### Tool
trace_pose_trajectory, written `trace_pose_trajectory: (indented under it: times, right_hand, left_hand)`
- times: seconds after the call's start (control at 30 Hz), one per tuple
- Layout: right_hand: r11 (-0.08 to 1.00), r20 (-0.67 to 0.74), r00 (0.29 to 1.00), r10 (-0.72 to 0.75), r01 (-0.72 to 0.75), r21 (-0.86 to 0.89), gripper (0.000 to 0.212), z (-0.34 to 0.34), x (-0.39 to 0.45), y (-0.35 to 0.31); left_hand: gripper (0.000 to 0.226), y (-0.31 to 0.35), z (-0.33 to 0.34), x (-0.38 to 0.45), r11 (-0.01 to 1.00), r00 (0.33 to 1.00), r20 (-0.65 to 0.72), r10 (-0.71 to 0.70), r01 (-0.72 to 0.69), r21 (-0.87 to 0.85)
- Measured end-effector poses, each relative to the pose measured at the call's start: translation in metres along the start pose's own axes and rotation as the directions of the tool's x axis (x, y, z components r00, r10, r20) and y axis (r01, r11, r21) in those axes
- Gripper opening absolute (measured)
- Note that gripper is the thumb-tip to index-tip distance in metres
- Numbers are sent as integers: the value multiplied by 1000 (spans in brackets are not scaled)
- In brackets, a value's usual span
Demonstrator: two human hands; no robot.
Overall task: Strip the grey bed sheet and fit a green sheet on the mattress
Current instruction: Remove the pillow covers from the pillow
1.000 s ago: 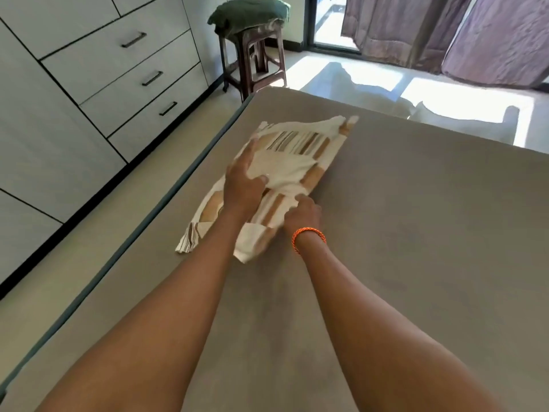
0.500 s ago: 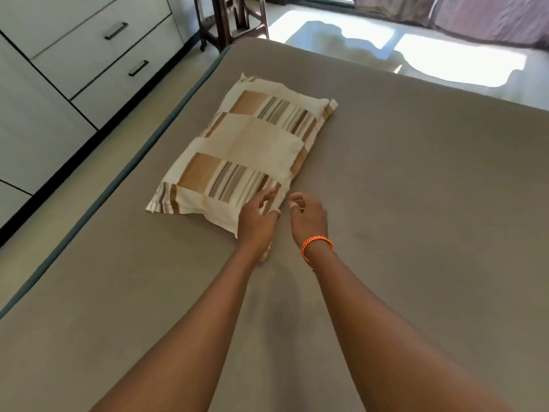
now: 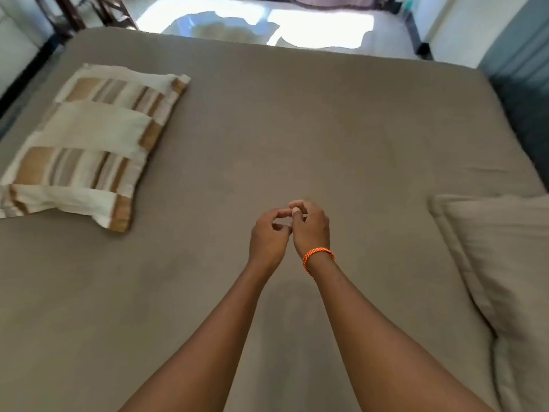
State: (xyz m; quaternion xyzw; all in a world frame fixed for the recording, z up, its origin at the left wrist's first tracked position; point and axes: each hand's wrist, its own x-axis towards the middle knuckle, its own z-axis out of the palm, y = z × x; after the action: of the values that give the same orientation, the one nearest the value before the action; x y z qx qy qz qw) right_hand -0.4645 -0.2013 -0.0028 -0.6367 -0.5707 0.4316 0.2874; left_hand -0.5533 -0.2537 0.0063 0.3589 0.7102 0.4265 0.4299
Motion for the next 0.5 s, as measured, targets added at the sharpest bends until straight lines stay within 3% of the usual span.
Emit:
trace_pose_trajectory:
  times: [0.1,0.27,0.5]
  right_hand:
    - [999,-91,995,35,-36,-11,22,-90,6,57]
    - [996,-165,982,86,-91,-19,22,-216,14,143]
    - [980,-279,942,186,-198,-16,19,-355,43,250]
  left_hand:
    - [32,13,102,-28,1000,995,103,17,-15,-16]
    - [28,25,247,-62,1000,986,165,9,-6,-19]
    - [26,27,413,-100,999,949,311,-50,53,1]
